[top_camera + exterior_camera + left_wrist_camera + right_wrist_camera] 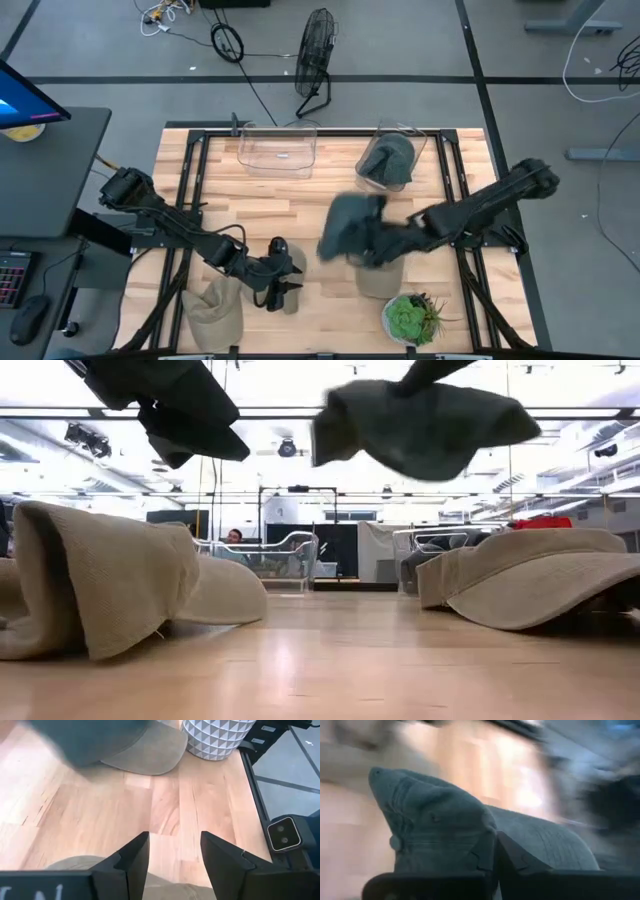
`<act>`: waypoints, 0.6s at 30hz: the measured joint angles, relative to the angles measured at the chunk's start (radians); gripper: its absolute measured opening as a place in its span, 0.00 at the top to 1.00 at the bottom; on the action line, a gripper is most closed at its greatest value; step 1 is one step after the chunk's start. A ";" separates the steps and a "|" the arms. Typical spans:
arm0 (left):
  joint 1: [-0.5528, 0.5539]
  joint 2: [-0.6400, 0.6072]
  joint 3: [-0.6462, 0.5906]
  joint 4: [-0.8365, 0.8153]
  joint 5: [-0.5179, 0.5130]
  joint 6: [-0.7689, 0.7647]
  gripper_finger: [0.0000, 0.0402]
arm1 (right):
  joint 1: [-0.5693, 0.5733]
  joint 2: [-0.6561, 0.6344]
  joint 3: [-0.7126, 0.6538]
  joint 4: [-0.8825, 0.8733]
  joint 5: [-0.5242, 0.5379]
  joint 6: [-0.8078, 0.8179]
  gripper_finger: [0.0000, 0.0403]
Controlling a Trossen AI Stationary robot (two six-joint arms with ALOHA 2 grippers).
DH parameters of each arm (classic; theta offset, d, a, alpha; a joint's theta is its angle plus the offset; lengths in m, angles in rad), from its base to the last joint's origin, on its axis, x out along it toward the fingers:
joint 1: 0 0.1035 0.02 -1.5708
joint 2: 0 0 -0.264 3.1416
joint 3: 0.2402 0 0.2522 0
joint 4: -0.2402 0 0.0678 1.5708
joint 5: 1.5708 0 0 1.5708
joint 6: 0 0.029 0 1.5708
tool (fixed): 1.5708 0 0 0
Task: Pick & Place hat
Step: Put the black cap into the right transparent bin
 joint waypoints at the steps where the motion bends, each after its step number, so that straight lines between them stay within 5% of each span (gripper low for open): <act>1: 0.000 0.000 0.000 0.000 0.000 0.000 0.55 | -0.013 -0.031 0.011 -0.062 0.058 -0.007 0.98; 6: 0.000 0.000 0.000 0.000 0.000 0.000 0.55 | -0.125 -0.164 0.024 -0.293 0.255 -0.058 0.99; 18: 0.005 0.000 0.000 0.000 0.000 0.001 0.55 | -0.552 -0.208 0.015 -0.422 0.238 -0.294 0.99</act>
